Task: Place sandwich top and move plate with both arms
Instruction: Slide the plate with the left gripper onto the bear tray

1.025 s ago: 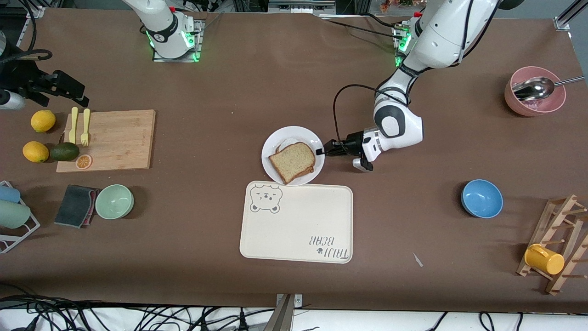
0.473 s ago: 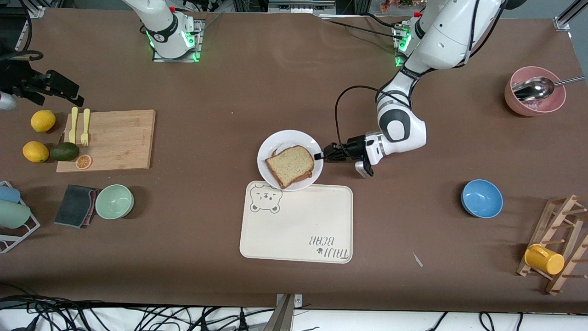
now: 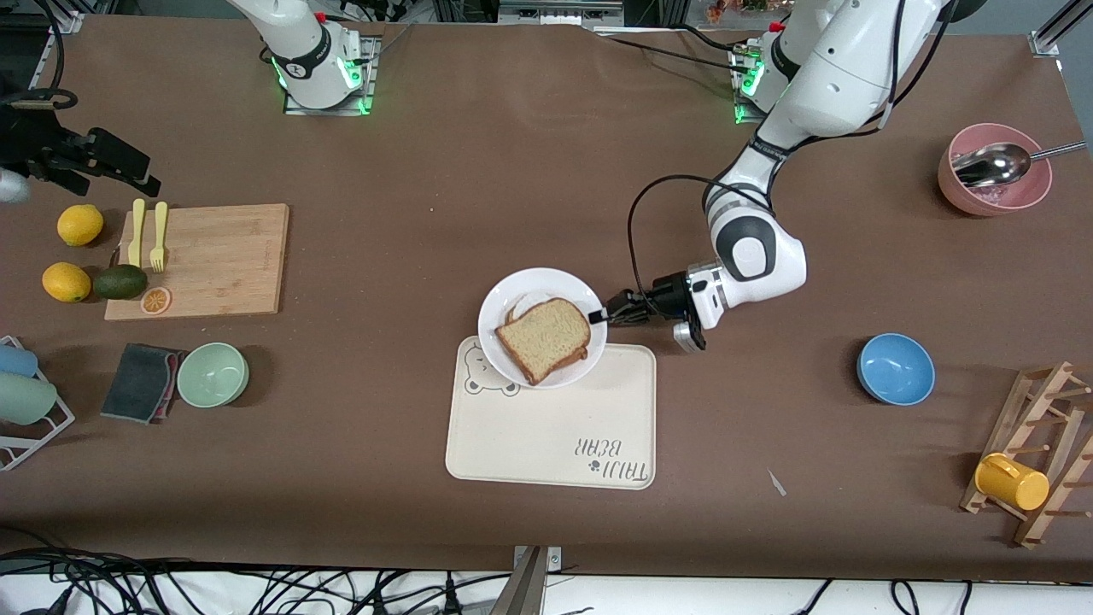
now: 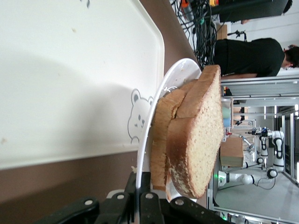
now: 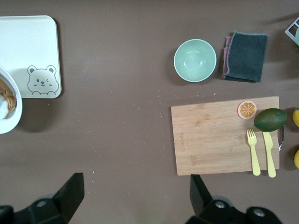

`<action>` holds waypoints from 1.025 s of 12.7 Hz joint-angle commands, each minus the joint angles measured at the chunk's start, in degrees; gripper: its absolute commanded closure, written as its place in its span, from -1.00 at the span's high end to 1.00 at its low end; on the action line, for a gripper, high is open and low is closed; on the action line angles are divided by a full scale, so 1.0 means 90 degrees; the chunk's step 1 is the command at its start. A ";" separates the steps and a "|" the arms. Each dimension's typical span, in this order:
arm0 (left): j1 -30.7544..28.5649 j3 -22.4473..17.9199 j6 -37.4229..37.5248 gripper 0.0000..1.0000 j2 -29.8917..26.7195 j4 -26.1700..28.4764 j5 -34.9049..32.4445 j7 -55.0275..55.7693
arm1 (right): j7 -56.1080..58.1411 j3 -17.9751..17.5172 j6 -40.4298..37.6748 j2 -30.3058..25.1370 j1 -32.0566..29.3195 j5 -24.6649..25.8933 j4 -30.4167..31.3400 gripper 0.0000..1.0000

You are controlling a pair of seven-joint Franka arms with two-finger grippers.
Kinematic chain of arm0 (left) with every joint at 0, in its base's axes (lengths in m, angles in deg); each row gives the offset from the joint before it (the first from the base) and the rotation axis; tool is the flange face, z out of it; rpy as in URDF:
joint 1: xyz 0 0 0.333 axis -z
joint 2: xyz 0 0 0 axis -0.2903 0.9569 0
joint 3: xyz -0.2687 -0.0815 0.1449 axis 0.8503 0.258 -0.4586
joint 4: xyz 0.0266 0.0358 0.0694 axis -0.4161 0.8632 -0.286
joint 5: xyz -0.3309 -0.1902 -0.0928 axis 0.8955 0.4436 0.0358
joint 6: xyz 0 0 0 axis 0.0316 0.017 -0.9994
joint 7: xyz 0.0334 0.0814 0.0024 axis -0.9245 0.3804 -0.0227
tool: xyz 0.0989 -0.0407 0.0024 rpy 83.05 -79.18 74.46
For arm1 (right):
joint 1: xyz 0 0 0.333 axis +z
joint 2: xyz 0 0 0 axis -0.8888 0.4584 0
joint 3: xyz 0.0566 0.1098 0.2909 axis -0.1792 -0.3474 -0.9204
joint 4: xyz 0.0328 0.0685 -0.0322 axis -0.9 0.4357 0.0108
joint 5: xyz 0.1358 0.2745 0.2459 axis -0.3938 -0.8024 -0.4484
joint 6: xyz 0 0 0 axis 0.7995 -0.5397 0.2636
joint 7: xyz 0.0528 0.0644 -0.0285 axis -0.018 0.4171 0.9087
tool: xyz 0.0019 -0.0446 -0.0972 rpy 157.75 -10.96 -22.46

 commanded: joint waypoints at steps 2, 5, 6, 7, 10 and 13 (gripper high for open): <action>0.0311 -0.0217 -0.0568 -1.00 0.0747 -0.1211 0.0157 0.0578 | 0.0109 0.0101 -0.0162 -0.0030 -0.0010 -0.0179 -0.0147 1.00; 0.0683 -0.0705 -0.0697 -1.00 0.1275 -0.2032 0.0147 0.1095 | 0.0119 0.0072 -0.0162 -0.0020 -0.0010 -0.0082 -0.0147 1.00; 0.0751 -0.0803 -0.0707 -1.00 0.1383 -0.2238 0.0138 0.1320 | 0.0119 0.0072 -0.0162 -0.0020 -0.0010 -0.0072 -0.0147 1.00; 0.0849 -0.0940 -0.0707 -1.00 0.1519 -0.2452 0.0137 0.1457 | 0.0119 0.0072 -0.0162 -0.0020 -0.0010 -0.0072 -0.0147 1.00; 0.0957 -0.1116 -0.0717 -1.00 0.1774 -0.2786 0.0137 0.1654 | 0.0109 0.0081 -0.0152 -0.0020 -0.0010 -0.0081 -0.0147 1.00; 0.0987 -0.1127 -0.0717 -1.00 0.1804 -0.2719 0.0137 0.1644 | 0.0109 0.0062 -0.0161 0.0019 0.0000 -0.0043 -0.0147 0.99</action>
